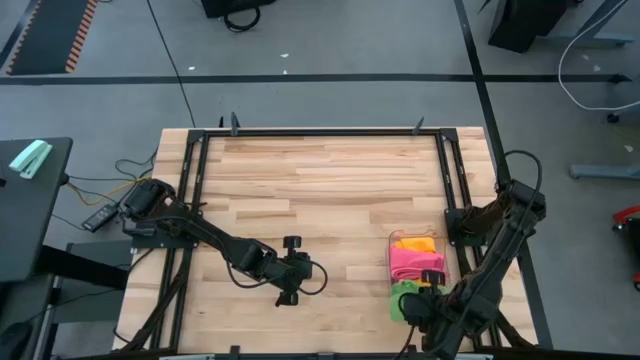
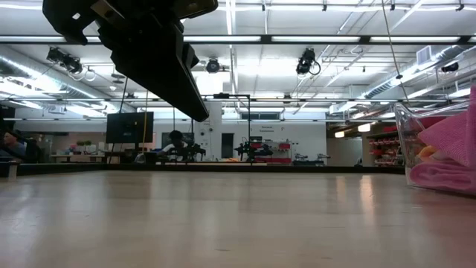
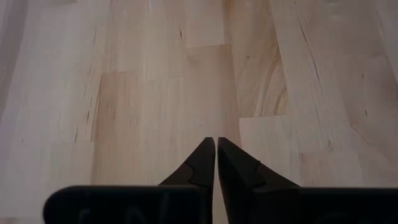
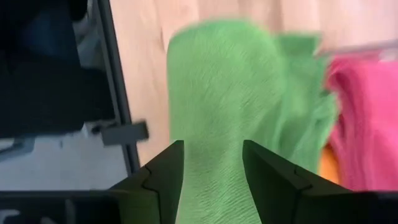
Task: Fold microfiber towels
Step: Put the folded green towel into the transparent bin
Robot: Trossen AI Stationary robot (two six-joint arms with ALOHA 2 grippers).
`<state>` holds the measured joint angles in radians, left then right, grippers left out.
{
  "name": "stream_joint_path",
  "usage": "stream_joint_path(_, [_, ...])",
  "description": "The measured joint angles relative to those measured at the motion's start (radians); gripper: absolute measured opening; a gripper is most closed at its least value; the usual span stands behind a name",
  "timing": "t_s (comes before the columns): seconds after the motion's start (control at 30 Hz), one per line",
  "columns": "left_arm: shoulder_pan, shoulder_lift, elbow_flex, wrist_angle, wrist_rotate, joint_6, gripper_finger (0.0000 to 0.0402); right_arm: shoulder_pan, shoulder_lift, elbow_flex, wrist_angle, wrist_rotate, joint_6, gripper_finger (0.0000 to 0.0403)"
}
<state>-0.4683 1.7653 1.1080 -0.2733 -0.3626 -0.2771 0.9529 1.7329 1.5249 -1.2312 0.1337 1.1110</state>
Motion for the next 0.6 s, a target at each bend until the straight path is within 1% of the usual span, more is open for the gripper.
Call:
stream_joint_path(0.07, [0.0,0.0,0.0,0.0,0.0,0.0,0.0029,0.004,-0.02,0.0,0.0,0.056,-0.007,0.0172])
stream_joint_path(0.13, [0.0,0.0,0.0,0.0,0.0,0.0,0.0032,0.005,-0.03,-0.004,0.006,0.077,-0.007,0.017])
stream_joint_path(0.2, [0.0,0.0,0.0,0.0,0.0,0.0,0.0035,0.005,-0.028,-0.024,0.021,0.077,-0.006,0.0167])
stream_joint_path(0.27, [0.0,0.0,0.0,0.0,0.0,0.0,0.0036,0.005,-0.024,-0.056,0.038,0.052,-0.004,0.0164])
stream_joint_path(0.33, [0.0,0.0,0.0,0.0,0.0,0.0,0.0034,0.005,-0.023,-0.079,0.02,0.041,0.006,0.0162])
stream_joint_path(0.6, [0.0,0.0,0.0,0.0,0.0,0.0,0.0024,-0.003,-0.026,-0.098,-0.056,0.041,0.033,0.0148])
